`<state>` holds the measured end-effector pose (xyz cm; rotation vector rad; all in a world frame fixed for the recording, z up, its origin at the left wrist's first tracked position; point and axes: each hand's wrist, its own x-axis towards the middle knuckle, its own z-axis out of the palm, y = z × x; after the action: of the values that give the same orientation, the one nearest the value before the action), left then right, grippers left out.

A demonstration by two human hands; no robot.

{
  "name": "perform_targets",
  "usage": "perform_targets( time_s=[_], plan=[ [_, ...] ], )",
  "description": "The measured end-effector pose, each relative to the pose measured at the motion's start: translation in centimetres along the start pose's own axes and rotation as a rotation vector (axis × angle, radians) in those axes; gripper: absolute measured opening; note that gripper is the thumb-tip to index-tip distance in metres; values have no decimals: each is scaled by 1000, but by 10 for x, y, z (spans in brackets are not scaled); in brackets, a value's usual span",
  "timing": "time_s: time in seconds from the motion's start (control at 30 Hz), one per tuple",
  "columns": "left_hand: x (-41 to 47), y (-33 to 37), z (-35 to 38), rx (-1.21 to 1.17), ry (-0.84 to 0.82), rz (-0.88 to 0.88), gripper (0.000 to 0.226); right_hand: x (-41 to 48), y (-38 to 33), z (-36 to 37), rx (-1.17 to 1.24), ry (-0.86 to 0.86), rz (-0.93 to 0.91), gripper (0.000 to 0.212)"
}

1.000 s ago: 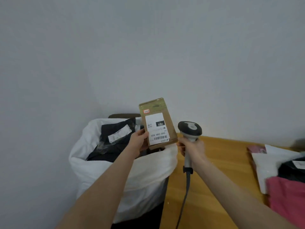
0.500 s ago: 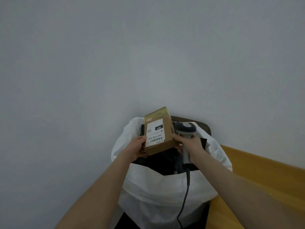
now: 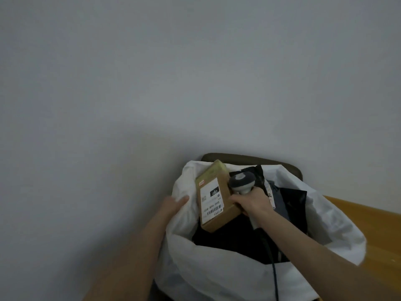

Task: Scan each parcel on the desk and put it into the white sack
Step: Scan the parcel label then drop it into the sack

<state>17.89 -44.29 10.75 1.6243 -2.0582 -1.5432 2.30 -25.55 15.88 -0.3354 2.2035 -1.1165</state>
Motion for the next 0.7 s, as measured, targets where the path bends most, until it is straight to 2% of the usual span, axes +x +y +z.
perform_targets(
  time_s=[0.03, 0.13, 0.2, 0.27, 0.3, 0.4, 0.6, 0.7],
  plan=[
    [4, 1, -4, -66, 4, 25, 85, 0, 0, 8, -60, -8, 13, 51],
    [21, 22, -29, -90, 322, 130, 37, 5, -8, 31, -204, -24, 27, 40],
    [18, 43, -43, -51, 348, 285, 23, 9, -19, 47, -236, -20, -12, 41],
    [13, 49, -42, -21, 284, 356, 16, 12, -30, 63, -260, -64, -52, 41],
    [10, 48, -38, -38, 231, 346, 15, 14, -32, 71, -251, -124, -54, 41],
    [8, 40, -30, -46, 162, 298, 40, 14, -25, 84, -144, -254, 11, 41],
    [18, 47, -32, 175, 130, 196, 63, 13, -5, 37, 44, -47, -9, 23],
    [18, 72, -44, 197, 295, 268, 43, 8, -6, 7, 98, 52, -38, 19]
  ],
)
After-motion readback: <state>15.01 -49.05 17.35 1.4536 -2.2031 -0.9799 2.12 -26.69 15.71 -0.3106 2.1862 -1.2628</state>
